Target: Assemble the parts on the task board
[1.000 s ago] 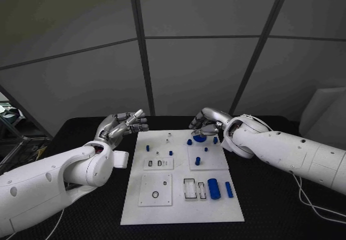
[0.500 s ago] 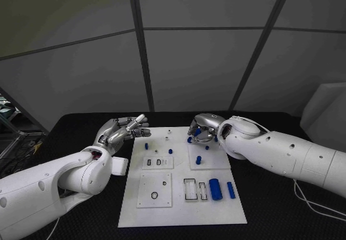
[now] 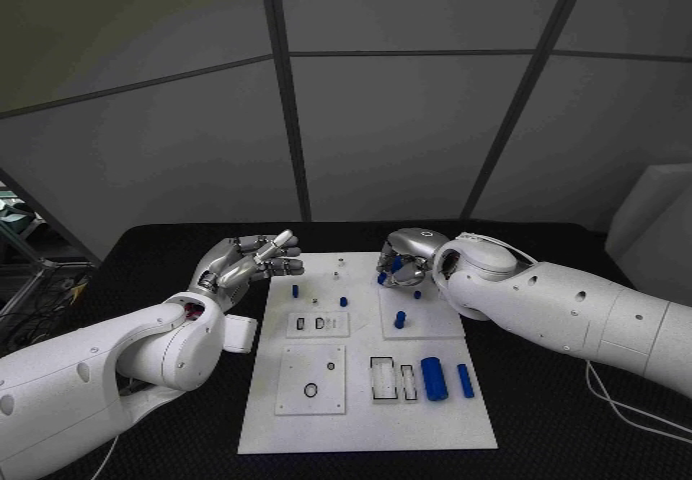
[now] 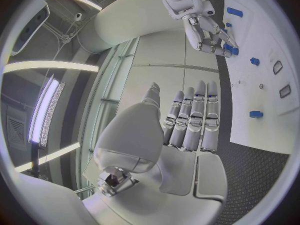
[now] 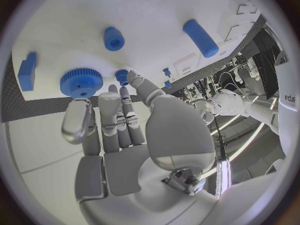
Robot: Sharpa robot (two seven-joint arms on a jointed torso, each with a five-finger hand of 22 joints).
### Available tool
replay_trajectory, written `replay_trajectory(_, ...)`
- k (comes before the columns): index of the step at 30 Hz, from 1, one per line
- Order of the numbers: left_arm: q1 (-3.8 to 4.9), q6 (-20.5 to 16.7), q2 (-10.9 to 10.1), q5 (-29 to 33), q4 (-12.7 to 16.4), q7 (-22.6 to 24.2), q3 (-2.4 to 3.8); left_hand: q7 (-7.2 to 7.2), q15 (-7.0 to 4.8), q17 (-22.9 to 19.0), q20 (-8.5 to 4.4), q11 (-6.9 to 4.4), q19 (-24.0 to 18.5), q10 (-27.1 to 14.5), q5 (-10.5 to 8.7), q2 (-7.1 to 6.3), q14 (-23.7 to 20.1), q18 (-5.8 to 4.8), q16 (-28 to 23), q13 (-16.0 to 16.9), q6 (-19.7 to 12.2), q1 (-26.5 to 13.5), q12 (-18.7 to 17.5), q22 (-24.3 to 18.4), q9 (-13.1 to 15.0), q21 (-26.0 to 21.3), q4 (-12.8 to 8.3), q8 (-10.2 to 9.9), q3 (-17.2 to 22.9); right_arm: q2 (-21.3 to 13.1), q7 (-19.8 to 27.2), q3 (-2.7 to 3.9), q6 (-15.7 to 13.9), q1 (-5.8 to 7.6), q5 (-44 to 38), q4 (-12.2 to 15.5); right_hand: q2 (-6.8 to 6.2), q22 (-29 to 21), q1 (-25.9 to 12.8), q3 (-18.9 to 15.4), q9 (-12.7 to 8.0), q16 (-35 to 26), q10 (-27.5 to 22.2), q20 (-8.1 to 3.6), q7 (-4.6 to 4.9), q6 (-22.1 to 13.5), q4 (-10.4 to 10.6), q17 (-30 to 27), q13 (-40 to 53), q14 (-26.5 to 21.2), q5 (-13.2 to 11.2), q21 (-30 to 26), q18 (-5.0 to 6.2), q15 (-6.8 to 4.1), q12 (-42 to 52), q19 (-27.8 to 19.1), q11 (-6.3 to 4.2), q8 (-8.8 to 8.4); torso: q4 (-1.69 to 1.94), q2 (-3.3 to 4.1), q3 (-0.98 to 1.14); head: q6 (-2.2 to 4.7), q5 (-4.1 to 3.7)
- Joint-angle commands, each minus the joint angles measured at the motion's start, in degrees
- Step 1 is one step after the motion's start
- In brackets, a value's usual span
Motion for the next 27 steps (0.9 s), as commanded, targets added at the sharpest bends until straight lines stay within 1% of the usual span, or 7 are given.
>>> replay_trajectory(1,0.08,1.07,-0.07,-0.57,0.14,0.08,0.07,0.14,0.14,0.04,0.02,0.17,0.26,0.37,-0.02,0.17,-0.39,-0.76,-0.32,-0.06,0.44,0.32,-0.39,-0.05,-0.09,0.0,-0.12,-0.36,-0.14,0.19,-0.17,0.04,-0.15,0.16,-1.12,0.05,0.54,1.32,-0.42,0.45,0.04,1.42,0.41,-0.02,-0.01,-0.07,0.12,1.38,0.08,0.88,0.16,0.8,-1.27,0.34,-0.14,0.68,-0.09,-0.24,-0.12,0.14,0.12,-0.03,0.14)
replay_trajectory(9,0.09,1.28,0.02,-0.57,-0.02,-0.01,0.07,0.15,0.15,0.04,0.03,0.18,0.25,0.39,-0.09,0.17,-0.42,-0.76,-0.39,-0.06,0.45,0.28,-0.44,-0.08,-0.1,-0.01,-0.12,-0.39,-0.19,0.57,-0.6,0.04,1.6,0.16,-1.14,-0.45,2.01,6.94,-0.59,1.9,0.15,6.64,2.48,-0.18,-0.37,0.62,0.42,6.66,0.15,1.42,0.45,3.93,-2.25,0.05,-0.03,3.2,-0.52,-0.12,-0.16,0.26,0.21,-0.11,-0.07)
replay_trajectory(13,0.09,1.41,0.09,-0.57,-0.08,-0.07,0.07,0.15,0.15,0.04,0.03,0.18,0.25,0.39,-0.09,0.17,-0.42,-0.76,-0.39,-0.06,0.45,0.28,-0.44,-0.08,-0.1,-0.01,-0.12,-0.39,-0.19,0.93,-1.01,0.04,2.77,0.16,-1.33,-1.02,2.6,8.86,-0.46,2.69,0.22,8.35,3.35,-0.31,-0.52,1.05,0.42,8.33,0.16,1.48,0.54,4.97,-2.58,-0.1,-0.05,4.06,-0.75,-0.08,-0.05,0.33,0.24,-0.29,-0.15)
replay_trajectory(15,0.09,1.46,0.12,-0.57,-0.11,-0.1,0.07,0.15,0.15,0.04,0.03,0.18,0.25,0.39,-0.09,0.17,-0.42,-0.76,-0.39,-0.06,0.45,0.28,-0.44,-0.08,-0.1,-0.01,-0.12,-0.39,-0.19,1.05,-1.1,0.03,3.1,0.16,-1.39,-1.19,2.68,9.23,-0.47,2.92,0.22,8.75,3.54,-0.35,-0.56,1.15,0.4,8.65,0.14,1.43,0.55,5.19,-2.65,-0.15,-0.1,4.2,-0.78,-0.09,0.02,0.33,0.26,-0.32,-0.22)
replay_trajectory(19,0.09,1.56,0.14,-0.57,-0.16,-0.19,0.07,0.15,0.15,0.04,0.03,0.18,0.25,0.39,-0.09,0.17,-0.42,-0.76,-0.39,-0.06,0.45,0.28,-0.44,-0.08,-0.1,-0.01,-0.12,-0.39,-0.19,1.37,-1.27,0.03,3.74,0.17,-1.55,-1.54,2.76,9.59,-0.42,3.14,0.23,9.11,3.66,-0.38,-0.58,1.24,0.37,8.97,0.13,1.39,0.56,5.4,-2.71,-0.16,-0.13,4.35,-0.83,-0.1,0.01,0.37,0.25,-0.53,-0.15)
replay_trajectory(21,0.09,1.61,0.14,-0.57,-0.18,-0.22,0.07,0.15,0.16,0.05,0.04,0.19,0.24,0.39,-0.17,0.18,-0.44,-0.76,-0.44,-0.07,0.45,0.26,-0.49,-0.1,-0.11,-0.03,-0.13,-0.43,-0.23,1.6,-1.31,0.03,3.97,0.17,-1.66,-1.81,2.83,9.76,-0.38,3.27,0.24,9.27,3.73,-0.4,-0.6,1.3,0.35,9.08,0.12,1.36,0.57,5.49,-2.73,-0.18,-0.14,4.41,-0.86,-0.09,-0.03,0.39,0.28,-0.59,-0.19)
replay_trajectory(27,0.1,1.75,0.16,-0.57,-0.25,-0.26,0.08,0.15,0.17,0.05,0.04,0.19,0.24,0.39,-0.18,0.19,-0.44,-0.76,-0.45,-0.07,0.45,0.25,-0.49,-0.1,-0.11,-0.03,-0.13,-0.43,-0.23,2.16,-1.21,0.03,3.54,0.17,-1.79,-2.34,3.09,10.51,-0.34,3.66,0.28,9.96,4.06,-0.44,-0.67,1.6,0.38,9.71,0.12,1.31,0.58,5.89,-2.86,-0.24,-0.13,4.72,-0.94,-0.04,-0.07,0.38,0.29,-0.82,-0.1)
